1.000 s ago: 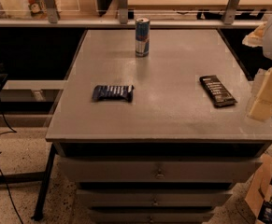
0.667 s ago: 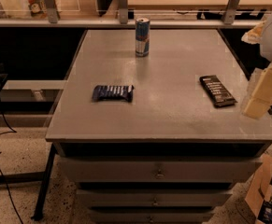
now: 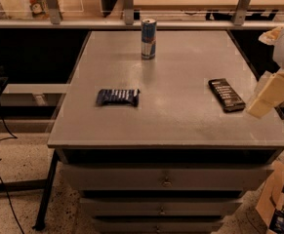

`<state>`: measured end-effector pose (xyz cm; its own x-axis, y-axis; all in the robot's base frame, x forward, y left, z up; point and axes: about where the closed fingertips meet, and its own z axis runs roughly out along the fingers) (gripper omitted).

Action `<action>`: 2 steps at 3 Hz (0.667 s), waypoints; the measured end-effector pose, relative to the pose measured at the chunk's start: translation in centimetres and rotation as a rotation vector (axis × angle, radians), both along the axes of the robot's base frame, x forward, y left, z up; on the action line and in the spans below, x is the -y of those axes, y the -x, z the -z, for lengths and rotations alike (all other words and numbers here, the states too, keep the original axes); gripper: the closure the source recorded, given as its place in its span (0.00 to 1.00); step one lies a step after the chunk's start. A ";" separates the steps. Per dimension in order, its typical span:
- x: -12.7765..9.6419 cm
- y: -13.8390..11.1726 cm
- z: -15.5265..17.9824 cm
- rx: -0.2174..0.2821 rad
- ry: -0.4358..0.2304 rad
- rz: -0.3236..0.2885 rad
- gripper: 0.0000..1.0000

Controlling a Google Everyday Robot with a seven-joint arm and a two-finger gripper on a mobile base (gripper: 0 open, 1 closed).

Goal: Move rxbar chocolate near redbull can

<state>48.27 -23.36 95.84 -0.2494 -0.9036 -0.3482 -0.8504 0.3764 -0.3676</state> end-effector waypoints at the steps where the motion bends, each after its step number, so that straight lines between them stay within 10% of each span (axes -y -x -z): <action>1: 1.5 -1.9 1.6 0.009 -0.050 0.039 0.00; 2: 2.6 -4.7 4.6 -0.008 -0.099 0.048 0.00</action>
Offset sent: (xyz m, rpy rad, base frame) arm 0.0844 -0.0423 -0.0858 0.1611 0.0375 -0.0635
